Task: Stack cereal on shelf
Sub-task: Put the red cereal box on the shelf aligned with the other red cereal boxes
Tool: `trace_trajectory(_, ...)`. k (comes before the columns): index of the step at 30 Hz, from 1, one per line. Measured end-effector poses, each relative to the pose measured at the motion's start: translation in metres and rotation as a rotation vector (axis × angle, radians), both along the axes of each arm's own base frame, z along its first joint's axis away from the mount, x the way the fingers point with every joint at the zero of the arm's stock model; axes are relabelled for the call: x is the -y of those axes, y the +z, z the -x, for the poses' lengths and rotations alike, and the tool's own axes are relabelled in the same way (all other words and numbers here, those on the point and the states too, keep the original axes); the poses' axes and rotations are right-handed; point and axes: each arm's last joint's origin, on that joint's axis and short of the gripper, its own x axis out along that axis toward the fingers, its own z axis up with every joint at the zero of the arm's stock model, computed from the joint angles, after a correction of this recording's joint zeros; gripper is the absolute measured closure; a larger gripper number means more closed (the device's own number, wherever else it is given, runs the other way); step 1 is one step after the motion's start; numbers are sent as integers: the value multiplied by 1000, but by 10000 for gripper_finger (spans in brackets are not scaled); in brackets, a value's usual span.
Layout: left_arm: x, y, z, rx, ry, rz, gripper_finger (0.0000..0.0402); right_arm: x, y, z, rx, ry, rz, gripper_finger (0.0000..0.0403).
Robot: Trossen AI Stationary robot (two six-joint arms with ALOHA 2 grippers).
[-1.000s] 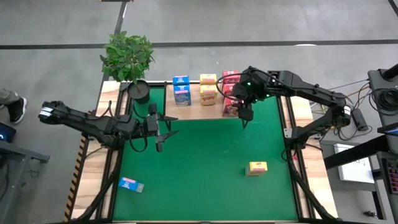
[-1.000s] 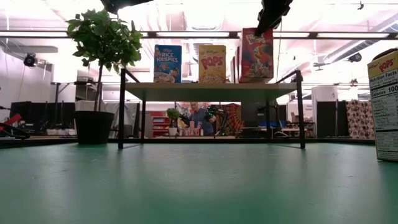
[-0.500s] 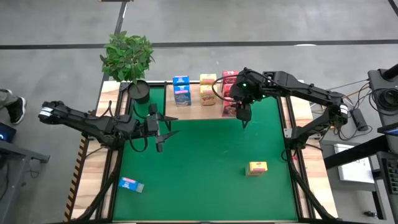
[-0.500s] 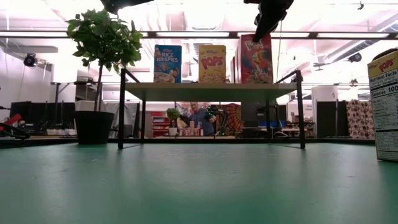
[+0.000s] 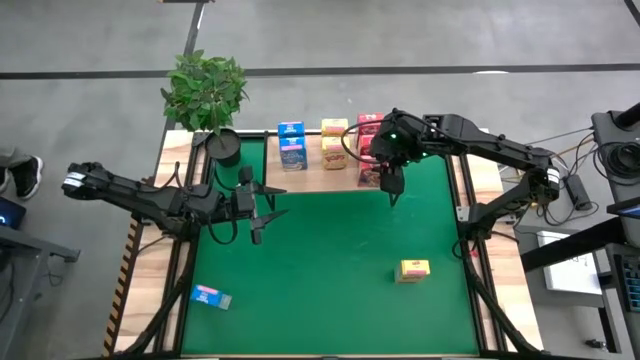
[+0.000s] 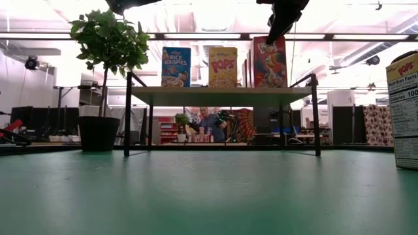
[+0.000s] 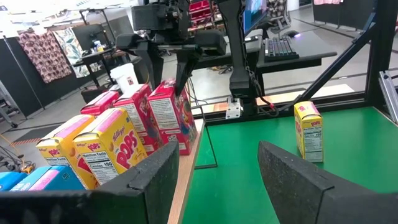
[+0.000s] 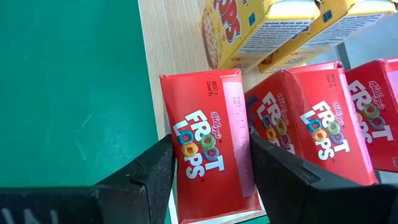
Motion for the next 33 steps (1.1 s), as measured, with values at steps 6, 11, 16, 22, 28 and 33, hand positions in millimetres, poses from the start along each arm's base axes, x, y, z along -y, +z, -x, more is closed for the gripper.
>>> trace_trajectory(6, 0, 0, 0, 0, 0, 0, 200, 0, 0, 0, 2, -8, -4, 218)
trace_trajectory(11, 0, 0, 0, 0, 0, 0, 200, 0, 0, 0, 4, -14, -8, 218)
trace_trajectory(16, 0, 0, 0, 1, 0, 0, 200, 0, 0, 0, -2, 12, 8, 218)
trace_trajectory(22, 0, 0, 0, 0, 0, 0, 200, 0, 0, 0, -1, 7, 5, 218)
trace_trajectory(28, 0, 0, 0, 0, 0, 0, 200, 0, 0, 0, 2, -7, -4, 205)
trace_trajectory(33, 0, 0, 0, 0, 0, 0, 200, 0, 0, 0, 3, -9, -5, 181)
